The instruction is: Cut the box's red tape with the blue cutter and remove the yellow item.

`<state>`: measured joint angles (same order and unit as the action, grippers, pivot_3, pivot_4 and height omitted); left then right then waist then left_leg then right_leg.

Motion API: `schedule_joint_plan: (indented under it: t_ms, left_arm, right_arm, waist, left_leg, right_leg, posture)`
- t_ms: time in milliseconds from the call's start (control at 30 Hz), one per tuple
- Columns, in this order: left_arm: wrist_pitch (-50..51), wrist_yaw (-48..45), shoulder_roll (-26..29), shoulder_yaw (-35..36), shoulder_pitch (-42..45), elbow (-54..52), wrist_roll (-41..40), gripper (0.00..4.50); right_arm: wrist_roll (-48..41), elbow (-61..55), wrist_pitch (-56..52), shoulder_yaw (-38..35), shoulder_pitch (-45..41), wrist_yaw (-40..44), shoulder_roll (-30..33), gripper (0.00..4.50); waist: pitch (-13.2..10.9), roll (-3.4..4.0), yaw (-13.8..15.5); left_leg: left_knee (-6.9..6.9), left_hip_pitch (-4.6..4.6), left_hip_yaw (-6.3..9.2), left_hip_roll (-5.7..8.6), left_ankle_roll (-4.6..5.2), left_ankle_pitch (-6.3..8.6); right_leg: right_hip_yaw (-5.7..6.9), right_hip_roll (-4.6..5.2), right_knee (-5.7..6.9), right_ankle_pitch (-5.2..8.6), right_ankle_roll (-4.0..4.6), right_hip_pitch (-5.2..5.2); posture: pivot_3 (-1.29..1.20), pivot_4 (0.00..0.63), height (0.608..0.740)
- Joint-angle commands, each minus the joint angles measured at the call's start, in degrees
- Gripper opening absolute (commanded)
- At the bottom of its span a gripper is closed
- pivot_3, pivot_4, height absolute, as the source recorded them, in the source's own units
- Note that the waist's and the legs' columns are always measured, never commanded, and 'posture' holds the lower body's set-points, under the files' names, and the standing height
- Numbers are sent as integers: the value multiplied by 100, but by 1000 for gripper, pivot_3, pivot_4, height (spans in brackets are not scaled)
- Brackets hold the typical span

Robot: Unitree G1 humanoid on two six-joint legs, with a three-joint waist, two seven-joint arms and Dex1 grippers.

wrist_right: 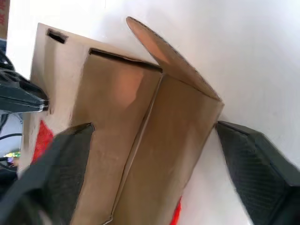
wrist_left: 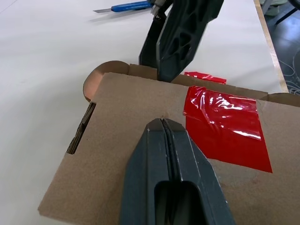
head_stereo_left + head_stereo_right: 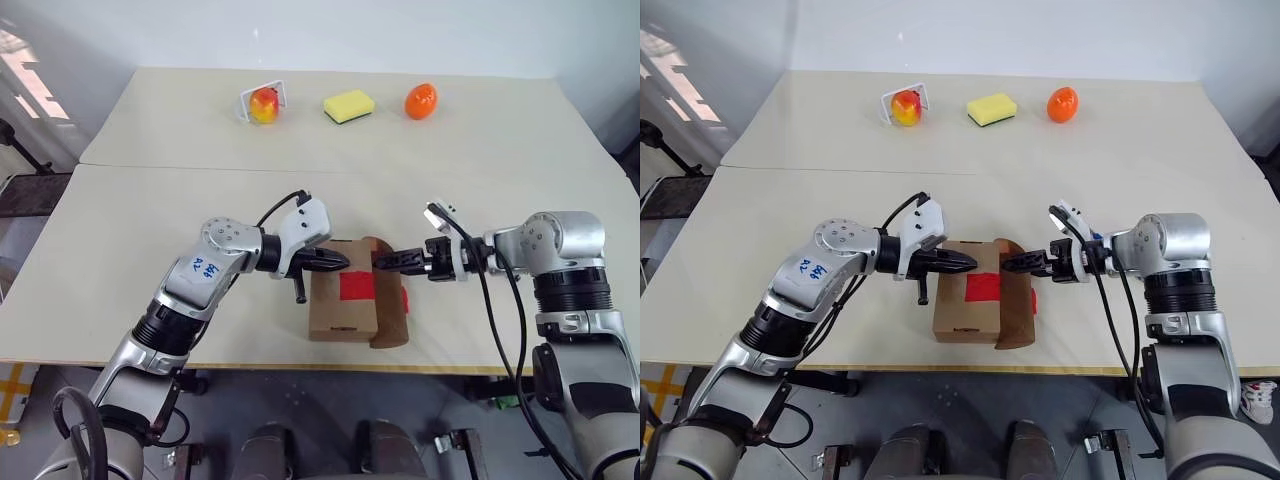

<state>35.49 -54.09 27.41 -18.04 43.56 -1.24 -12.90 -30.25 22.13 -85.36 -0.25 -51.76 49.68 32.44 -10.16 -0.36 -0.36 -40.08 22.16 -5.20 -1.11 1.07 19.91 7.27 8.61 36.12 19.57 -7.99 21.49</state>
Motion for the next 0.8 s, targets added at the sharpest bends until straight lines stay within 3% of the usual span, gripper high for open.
schedule_joint_plan:
  t_ms: [33,300,533,733,800]
  left_arm:
    - [-3,-62,26,-104,-16,83,129,0]
    - [-38,-73,155,-45,-143,21,155,0]
    - [-182,-20,308,-25,-301,-2,228,0]
    - [-310,90,266,24,-365,42,253,0]
    - [-398,168,191,11,-410,69,275,0]
  right_arm:
    - [-83,-78,-103,141,34,-56,-49,2865]
    - [2,-169,-518,-426,-90,-795,-154,27]
    - [-931,-599,-714,-625,-192,-1775,33,27]
    - [-3430,-763,-714,-269,-532,-3552,789,27]
    - [-4673,-843,-714,119,-809,-4332,1243,27]
  waist:
    - [0,0,4]
    - [0,0,12]
    - [0,0,30]
    - [-2,3,40]
    - [-3,3,41]
  left_leg:
    - [0,0,1,0,0,0]
    - [2,2,2,1,0,0]
    - [0,2,8,4,1,0]
    - [0,5,16,6,2,0]
    - [0,7,18,5,2,0]
  right_leg:
    - [0,0,0,0,0,0]
    - [-2,1,-2,0,0,3]
    - [-7,5,-1,0,0,3]
    - [-3,9,-3,0,0,4]
    - [-1,10,-4,0,0,3]
  posture:
    - [0,150,740]
    - [0,150,740]
    - [0,150,740]
    - [0,150,740]
    - [0,150,740]
